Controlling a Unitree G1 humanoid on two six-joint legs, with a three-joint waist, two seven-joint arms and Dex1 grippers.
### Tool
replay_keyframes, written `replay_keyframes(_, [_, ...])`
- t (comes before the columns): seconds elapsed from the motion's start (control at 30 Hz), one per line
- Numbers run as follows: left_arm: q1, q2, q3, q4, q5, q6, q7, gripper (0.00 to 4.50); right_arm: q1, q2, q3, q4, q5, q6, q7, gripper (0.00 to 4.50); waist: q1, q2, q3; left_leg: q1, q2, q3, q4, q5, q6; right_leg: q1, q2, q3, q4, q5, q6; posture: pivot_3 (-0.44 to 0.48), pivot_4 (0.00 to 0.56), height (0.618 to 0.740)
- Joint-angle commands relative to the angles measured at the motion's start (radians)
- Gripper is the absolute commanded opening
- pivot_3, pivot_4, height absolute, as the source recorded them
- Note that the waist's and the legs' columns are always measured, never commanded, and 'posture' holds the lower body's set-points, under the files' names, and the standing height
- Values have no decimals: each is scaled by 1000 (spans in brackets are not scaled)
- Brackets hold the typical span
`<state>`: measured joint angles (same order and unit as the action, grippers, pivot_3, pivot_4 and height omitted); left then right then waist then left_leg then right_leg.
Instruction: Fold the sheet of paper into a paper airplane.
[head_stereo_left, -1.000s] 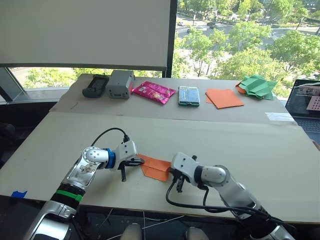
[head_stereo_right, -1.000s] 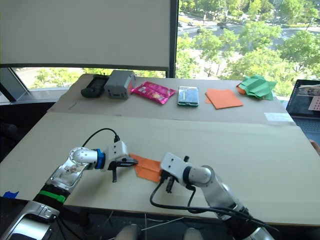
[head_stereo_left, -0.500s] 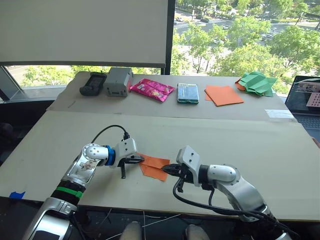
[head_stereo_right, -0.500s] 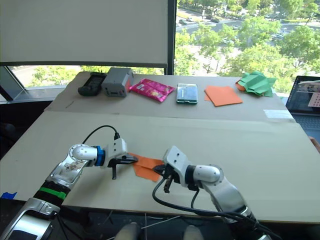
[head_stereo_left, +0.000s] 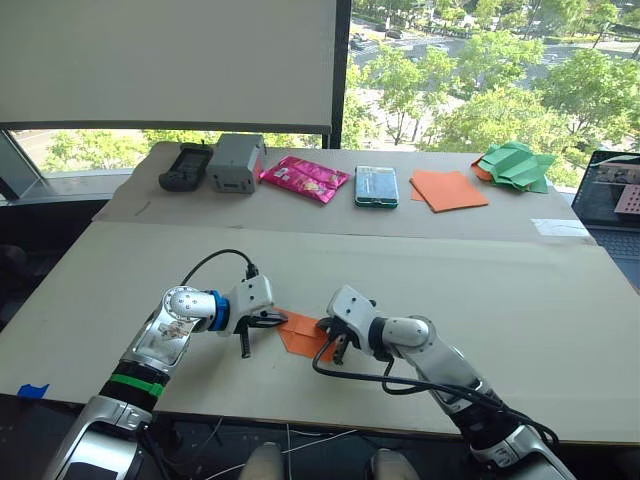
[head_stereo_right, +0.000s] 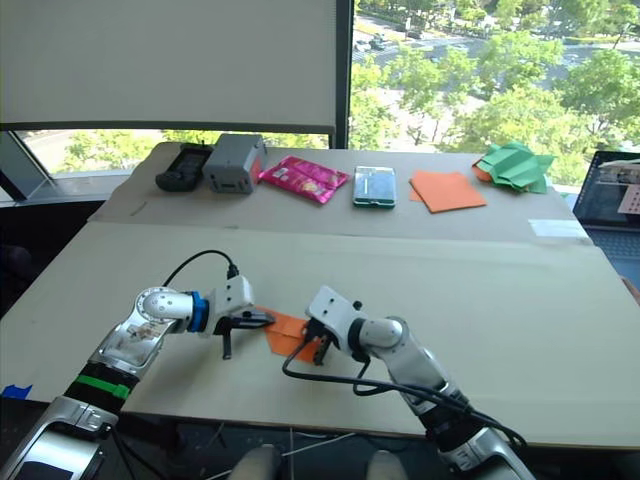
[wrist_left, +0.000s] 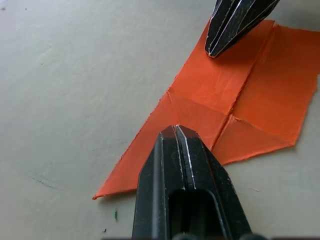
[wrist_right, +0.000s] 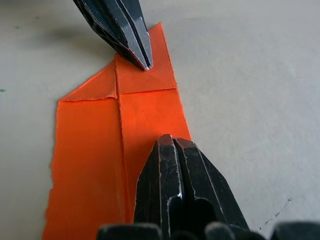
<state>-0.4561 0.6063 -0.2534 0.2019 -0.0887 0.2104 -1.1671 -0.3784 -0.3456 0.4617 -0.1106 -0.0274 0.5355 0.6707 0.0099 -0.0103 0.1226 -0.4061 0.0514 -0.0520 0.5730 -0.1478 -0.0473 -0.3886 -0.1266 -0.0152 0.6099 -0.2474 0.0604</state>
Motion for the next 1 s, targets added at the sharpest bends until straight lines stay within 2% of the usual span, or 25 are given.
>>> replay_keyframes(0.03, [-24, 2, 5, -64, -69, 50, -78, 0, 25, -14, 32, 36, -22, 40, 15, 17, 0, -1, 0, 0, 0, 0, 0, 0, 0, 0, 0, 0, 0, 0, 0, 0, 150, 702])
replay_keyframes(0.37, [-60, -46, -56, 104, 16, -54, -73, 0, 38, -3, 42, 13, -23, 61, 7, 17, -1, -1, 0, 0, 0, 0, 0, 0, 0, 0, 0, 0, 0, 0, 0, 0, 150, 702])
replay_keyframes(0.53, [-71, -70, -50, 105, 1, -50, -83, 0, 49, -6, 45, -1, -26, 72, 8, 17, -1, -1, 0, 0, 0, 0, 0, 0, 0, 0, 0, 0, -1, 0, 0, 0, 150, 702])
replay_keyframes(0.77, [-52, -43, -101, 189, 93, -118, -68, 0, 45, -3, 46, -3, -29, 96, 6, 17, 0, -1, -1, 1, 0, 0, 0, 0, 0, 1, 0, 0, 0, 0, 0, 0, 150, 702])
replay_keyframes(1.0, [-21, -11, -116, 223, 111, -139, -74, 0, 43, -4, 50, 1, -29, 115, 8, 17, -6, -1, -7, 2, 0, 0, 0, 0, 0, 1, 0, 0, 0, 0, 0, 0, 150, 702])
